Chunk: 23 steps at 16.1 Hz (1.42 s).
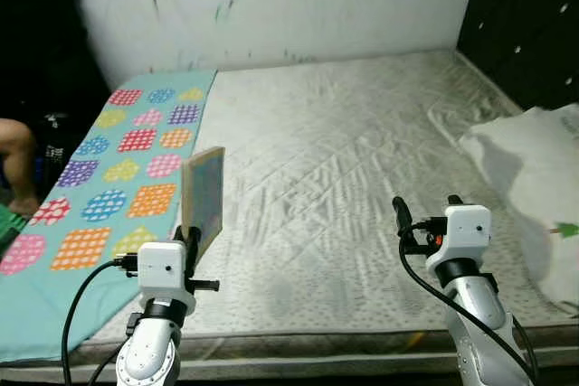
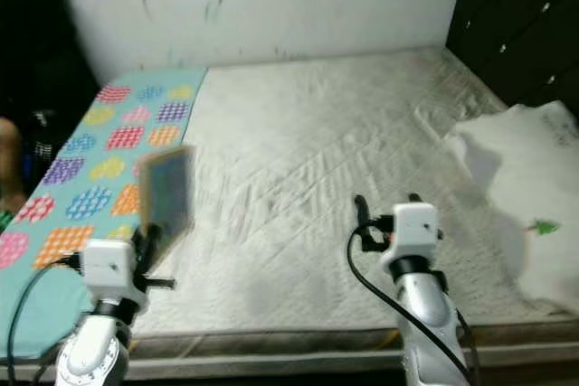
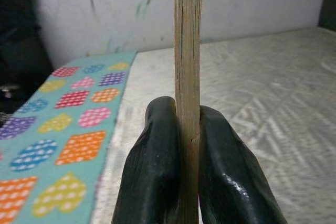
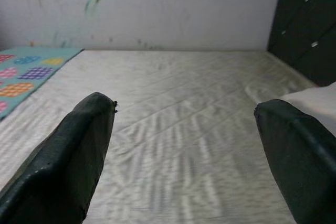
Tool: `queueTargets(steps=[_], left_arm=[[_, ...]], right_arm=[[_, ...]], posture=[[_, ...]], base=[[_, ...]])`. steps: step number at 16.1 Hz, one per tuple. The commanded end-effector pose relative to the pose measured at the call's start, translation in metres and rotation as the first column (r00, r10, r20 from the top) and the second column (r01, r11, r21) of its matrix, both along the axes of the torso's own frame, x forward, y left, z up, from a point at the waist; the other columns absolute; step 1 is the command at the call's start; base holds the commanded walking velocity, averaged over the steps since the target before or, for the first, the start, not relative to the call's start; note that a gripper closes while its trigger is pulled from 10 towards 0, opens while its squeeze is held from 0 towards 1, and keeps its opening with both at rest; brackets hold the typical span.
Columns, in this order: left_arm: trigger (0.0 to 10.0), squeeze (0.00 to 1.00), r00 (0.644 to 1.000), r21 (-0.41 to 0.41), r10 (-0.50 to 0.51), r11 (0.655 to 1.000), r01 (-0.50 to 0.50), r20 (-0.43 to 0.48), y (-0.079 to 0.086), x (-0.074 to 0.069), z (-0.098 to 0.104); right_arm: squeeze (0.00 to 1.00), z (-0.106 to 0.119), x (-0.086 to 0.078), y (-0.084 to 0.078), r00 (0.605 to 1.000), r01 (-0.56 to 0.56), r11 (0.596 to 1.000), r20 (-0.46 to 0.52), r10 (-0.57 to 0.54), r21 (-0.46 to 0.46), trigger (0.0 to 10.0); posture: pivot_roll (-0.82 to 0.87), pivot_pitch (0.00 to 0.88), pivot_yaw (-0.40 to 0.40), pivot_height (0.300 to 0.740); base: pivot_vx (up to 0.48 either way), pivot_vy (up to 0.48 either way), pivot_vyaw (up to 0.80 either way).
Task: Clean up the room
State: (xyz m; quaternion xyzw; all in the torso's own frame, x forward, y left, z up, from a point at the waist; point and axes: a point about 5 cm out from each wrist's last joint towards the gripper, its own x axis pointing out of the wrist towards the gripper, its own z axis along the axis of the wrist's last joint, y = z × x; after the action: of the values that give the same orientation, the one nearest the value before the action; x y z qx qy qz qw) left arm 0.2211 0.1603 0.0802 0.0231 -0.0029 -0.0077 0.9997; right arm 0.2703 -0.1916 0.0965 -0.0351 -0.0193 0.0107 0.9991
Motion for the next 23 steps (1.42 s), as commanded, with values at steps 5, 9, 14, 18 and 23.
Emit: queueTargets(steps=[5, 9, 14, 18, 23], left_arm=[[10.0, 0.0, 0.999, 0.019, 0.015, 1.0, -0.016, 0.034, 0.0071, 0.0026, 0.0077], [10.0, 0.0, 0.999, 0.013, 0.013, 1.0, -0.013, 0.029, 0.0052, 0.0026, 0.006], [10.0, 0.0, 0.999, 0.001, 0.026, 1.0, -0.026, 0.031, 0.0049, 0.0026, 0.0049], [10.0, 0.0, 0.999, -0.023, -0.011, 1.0, 0.012, 0.042, 0.0022, 0.0013, 0.0071], [10.0, 0.0, 0.999, -0.043, -0.007, 0.999, 0.009, 0.04, 0.001, -0.0001, 0.0076]], right_arm=[[0.0, 0.0022, 0.0012, 0.0058, 1.0, -0.022, 1.0, 0.015, 0.022, 0.003, 10.0], [0.0, 0.0022, 0.0021, 0.0046, 1.0, -0.022, 1.0, 0.016, 0.022, -0.002, 10.0], [0.0, 0.0026, 0.0035, 0.0061, 0.999, -0.03, 1.0, 0.018, 0.03, -0.005, 10.0], [0.0, 0.0017, 0.0031, 0.006, 0.999, -0.031, 0.999, 0.015, 0.031, -0.009, 10.0], [0.0, 0.0, 0.0028, 0.007, 0.999, -0.035, 0.999, 0.004, 0.035, -0.002, 10.0]], posture=[[-0.11, 0.0, 0.084, 0.74], [-0.11, 0.0, 0.08, 0.74], [-0.11, 0.0, 0.074, 0.74], [-0.11, 0.0, 0.07, 0.74], [-0.1, 0.0, 0.069, 0.74]], base=[[0.0, -0.39, 0.0], [0.0, -0.39, 0.0], [0.0, -0.153, 0.0], [0.0, 0.0, 0.0], [0.0, 0.0, -0.27]])
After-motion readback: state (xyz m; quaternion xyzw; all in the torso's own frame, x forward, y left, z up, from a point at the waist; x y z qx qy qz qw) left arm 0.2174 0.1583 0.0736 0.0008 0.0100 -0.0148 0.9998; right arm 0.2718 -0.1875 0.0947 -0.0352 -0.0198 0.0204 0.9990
